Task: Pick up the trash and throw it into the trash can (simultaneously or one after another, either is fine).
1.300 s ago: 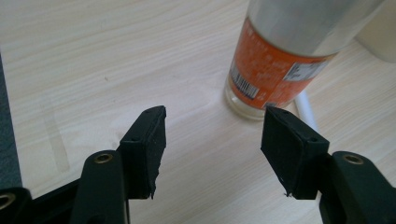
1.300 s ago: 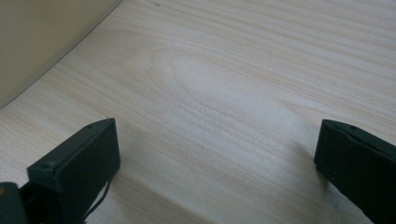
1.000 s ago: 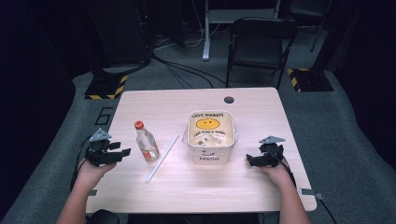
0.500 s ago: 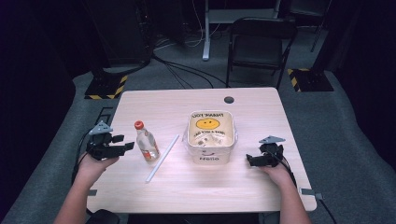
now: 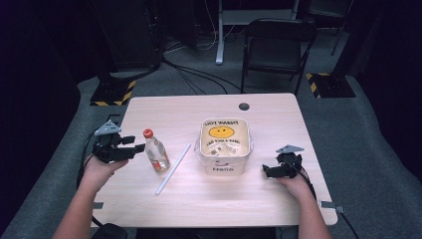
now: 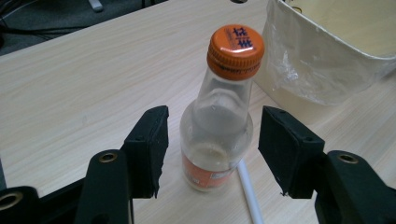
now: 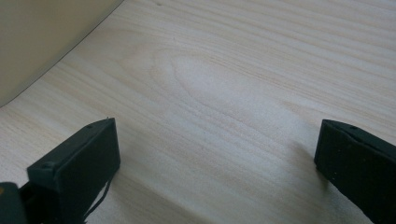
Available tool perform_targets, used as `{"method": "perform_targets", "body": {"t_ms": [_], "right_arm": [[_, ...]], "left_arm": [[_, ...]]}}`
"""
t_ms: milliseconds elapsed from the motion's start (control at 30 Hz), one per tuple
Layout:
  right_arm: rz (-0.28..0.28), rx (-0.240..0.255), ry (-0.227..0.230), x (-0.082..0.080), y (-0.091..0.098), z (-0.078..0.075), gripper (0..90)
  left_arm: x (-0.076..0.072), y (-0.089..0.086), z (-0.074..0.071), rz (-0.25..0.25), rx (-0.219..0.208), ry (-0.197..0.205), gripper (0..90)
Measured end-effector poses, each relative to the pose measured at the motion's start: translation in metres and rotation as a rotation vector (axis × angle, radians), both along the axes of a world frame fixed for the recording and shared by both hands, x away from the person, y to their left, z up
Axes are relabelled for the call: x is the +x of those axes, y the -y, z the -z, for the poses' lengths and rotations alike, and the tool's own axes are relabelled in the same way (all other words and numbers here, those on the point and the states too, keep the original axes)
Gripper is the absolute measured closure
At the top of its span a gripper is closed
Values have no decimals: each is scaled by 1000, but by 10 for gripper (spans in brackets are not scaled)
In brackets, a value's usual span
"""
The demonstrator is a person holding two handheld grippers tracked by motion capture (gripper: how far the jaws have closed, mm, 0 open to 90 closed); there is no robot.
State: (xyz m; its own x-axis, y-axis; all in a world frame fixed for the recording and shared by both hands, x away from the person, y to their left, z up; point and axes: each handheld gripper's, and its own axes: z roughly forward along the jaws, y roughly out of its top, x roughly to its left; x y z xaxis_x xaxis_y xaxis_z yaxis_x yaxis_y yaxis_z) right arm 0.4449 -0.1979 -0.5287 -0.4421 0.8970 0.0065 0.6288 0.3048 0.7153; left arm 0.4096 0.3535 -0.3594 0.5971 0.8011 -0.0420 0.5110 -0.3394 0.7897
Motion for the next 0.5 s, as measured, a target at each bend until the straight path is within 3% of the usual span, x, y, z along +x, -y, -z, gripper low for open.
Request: {"method": "perform_targets", "body": {"t_ms": [500], "right_arm": [[-1, 1, -1, 0, 0, 0, 0]], "left_arm": [[9, 10, -10, 27, -18, -14, 439]]}}
